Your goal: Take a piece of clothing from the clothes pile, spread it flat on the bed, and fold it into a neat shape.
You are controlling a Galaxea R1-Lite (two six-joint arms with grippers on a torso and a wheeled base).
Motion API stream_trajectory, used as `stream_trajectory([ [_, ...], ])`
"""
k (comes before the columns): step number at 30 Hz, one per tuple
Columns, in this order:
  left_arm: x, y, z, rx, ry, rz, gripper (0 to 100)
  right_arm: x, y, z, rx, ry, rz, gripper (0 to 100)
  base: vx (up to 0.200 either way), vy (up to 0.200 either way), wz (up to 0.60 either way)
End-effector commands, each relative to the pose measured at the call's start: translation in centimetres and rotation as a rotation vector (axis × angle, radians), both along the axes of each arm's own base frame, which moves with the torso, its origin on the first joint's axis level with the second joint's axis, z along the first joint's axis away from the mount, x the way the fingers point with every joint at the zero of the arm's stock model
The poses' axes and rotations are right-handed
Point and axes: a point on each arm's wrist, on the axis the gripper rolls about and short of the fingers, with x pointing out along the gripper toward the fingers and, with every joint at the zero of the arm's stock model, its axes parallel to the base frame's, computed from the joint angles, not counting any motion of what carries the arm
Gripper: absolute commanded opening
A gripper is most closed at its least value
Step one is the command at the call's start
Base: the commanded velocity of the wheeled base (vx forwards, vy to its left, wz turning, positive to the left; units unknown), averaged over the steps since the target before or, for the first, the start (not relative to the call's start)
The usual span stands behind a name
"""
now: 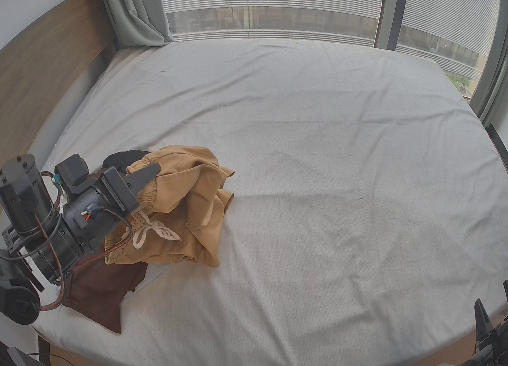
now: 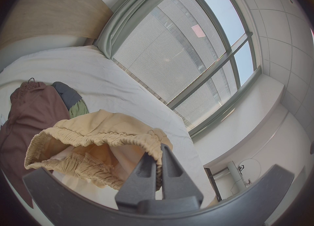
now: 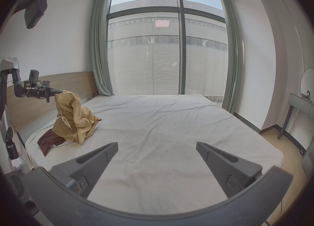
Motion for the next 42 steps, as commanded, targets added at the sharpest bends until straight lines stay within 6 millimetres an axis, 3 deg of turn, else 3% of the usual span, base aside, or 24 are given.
stream_trajectory([
  [1, -0.4, -1.0, 0.2, -0.015, -0.003, -0.029, 0, 0.1, 0.0, -0.5, 0.002, 0.009, -0.001, 100, 0.0, 0.0, 0.0],
  [26, -2.7, -6.4, 1.8, -0.133, -0.034, -0.216, 0, 0.1, 0.0, -0.5, 0.0, 0.009, 0.0, 100, 0.0, 0.0, 0.0],
  [42, -2.6, -10.4, -0.6, -0.124, -0.02, -0.321, 0, 0.1, 0.0, -0.5, 0.0, 0.009, 0.0, 100, 0.0, 0.0, 0.0],
])
